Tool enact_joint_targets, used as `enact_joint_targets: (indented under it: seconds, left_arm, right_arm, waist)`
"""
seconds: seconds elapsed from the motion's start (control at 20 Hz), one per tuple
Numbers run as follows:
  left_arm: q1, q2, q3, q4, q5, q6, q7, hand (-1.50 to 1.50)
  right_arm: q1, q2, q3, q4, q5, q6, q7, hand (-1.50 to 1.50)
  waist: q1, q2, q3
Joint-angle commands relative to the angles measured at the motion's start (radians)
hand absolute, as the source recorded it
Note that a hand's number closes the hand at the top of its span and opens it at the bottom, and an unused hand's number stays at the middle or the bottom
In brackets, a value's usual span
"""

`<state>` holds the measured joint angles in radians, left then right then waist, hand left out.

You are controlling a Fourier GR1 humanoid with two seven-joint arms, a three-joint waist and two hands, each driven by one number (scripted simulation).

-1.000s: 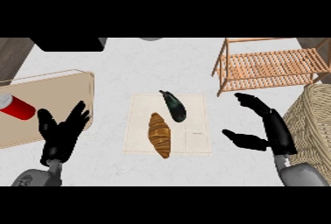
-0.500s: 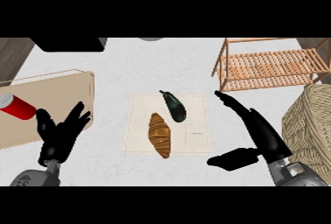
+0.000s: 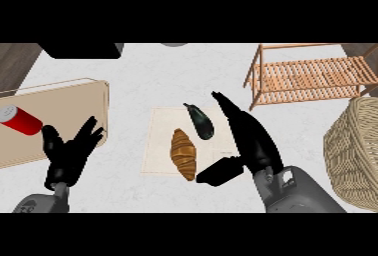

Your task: Pick the croissant from the placemat and place it in the tiered shelf

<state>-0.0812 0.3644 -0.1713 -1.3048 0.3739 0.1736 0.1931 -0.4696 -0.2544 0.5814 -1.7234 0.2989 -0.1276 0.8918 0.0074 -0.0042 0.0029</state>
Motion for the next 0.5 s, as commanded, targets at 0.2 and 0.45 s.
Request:
enact_joint_targets:
  seconds: [0.2,0.45]
  left_arm:
    - [0.014,-0.024,0.019,0.006,-0.019,0.006,0.023,0.0]
    - [0.02,-0.002,0.035,-0.021,-0.021,-0.03,0.06,0.0]
  right_arm:
    - [-0.165,0.197,0.024,0.224,0.151,0.038,0.21,-1.5]
    - [-0.157,0.249,0.034,0.314,0.175,0.095,0.18,-1.5]
  waist:
    - [0.003,0.005,-0.003]
    - [0.0,0.004,-0.003]
